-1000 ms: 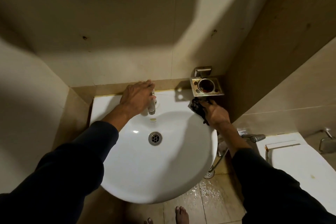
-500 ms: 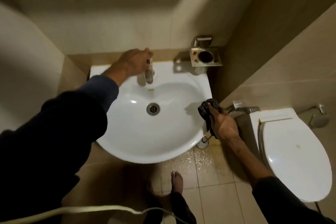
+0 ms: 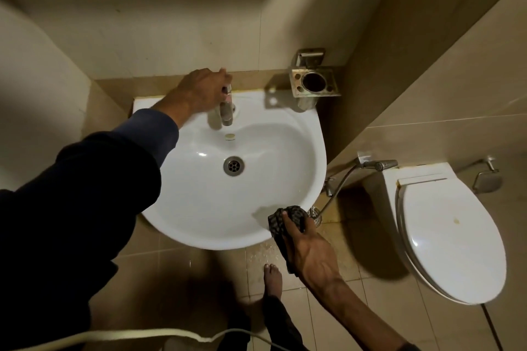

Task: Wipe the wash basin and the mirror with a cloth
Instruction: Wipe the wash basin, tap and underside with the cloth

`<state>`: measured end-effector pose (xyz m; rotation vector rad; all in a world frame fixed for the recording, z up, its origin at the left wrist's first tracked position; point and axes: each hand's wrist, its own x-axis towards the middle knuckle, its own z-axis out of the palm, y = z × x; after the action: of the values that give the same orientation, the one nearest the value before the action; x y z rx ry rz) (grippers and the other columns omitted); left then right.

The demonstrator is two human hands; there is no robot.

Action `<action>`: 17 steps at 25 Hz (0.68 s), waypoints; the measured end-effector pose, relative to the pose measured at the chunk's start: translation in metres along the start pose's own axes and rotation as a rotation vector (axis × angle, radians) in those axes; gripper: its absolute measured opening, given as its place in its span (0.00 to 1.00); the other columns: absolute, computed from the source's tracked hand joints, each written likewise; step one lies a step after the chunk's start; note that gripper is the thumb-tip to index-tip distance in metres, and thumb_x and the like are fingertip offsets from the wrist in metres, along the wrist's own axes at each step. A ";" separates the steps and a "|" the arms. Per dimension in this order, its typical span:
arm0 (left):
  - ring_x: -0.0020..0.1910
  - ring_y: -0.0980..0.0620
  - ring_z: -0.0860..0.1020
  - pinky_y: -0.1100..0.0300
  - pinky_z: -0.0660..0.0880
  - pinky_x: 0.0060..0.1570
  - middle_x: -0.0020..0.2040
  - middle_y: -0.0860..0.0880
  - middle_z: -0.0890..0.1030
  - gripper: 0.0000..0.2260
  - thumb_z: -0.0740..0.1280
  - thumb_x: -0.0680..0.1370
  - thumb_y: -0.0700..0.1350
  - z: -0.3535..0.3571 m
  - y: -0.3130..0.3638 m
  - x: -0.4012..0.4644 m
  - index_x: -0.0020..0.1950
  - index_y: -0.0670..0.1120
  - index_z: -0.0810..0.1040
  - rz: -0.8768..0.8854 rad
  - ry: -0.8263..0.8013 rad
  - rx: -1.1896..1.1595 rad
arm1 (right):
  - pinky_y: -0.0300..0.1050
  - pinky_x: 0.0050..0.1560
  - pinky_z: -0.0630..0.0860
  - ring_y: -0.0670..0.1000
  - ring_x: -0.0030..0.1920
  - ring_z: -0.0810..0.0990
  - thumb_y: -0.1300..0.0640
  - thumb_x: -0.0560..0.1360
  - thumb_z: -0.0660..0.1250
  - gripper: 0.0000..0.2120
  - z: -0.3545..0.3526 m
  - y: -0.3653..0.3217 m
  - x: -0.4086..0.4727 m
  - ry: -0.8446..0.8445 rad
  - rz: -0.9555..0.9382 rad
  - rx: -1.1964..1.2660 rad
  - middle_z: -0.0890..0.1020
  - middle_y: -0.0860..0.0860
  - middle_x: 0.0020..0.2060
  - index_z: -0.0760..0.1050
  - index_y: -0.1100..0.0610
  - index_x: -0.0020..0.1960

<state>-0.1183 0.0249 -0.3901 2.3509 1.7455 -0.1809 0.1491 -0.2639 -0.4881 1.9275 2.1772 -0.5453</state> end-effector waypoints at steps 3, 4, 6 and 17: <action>0.61 0.37 0.76 0.47 0.72 0.56 0.74 0.44 0.69 0.16 0.59 0.80 0.47 0.006 0.003 0.001 0.67 0.44 0.69 -0.006 -0.009 0.050 | 0.46 0.37 0.83 0.54 0.40 0.83 0.55 0.73 0.72 0.39 -0.020 0.031 0.025 0.016 0.067 -0.021 0.64 0.60 0.71 0.56 0.46 0.78; 0.63 0.37 0.75 0.47 0.72 0.58 0.76 0.44 0.66 0.18 0.58 0.81 0.46 0.008 0.005 0.002 0.69 0.43 0.67 -0.013 0.000 0.057 | 0.46 0.39 0.82 0.55 0.41 0.83 0.56 0.75 0.70 0.36 -0.027 0.041 0.038 0.048 0.099 -0.031 0.64 0.61 0.72 0.56 0.46 0.78; 0.67 0.37 0.72 0.46 0.71 0.63 0.78 0.43 0.62 0.21 0.58 0.81 0.46 0.011 0.008 0.001 0.73 0.42 0.64 -0.038 0.015 0.050 | 0.48 0.41 0.81 0.57 0.44 0.82 0.57 0.79 0.65 0.29 -0.042 0.059 0.071 0.122 0.103 -0.041 0.65 0.61 0.71 0.59 0.46 0.77; 0.72 0.38 0.67 0.44 0.67 0.68 0.80 0.41 0.56 0.26 0.58 0.82 0.45 0.013 0.016 -0.003 0.77 0.40 0.57 -0.071 -0.001 0.083 | 0.53 0.51 0.80 0.59 0.51 0.80 0.60 0.80 0.60 0.27 -0.062 0.059 0.122 0.121 0.155 -0.084 0.65 0.61 0.68 0.59 0.44 0.76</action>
<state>-0.1036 0.0148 -0.4002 2.3464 1.8563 -0.2703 0.1963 -0.1228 -0.4856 2.1110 2.0586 -0.3134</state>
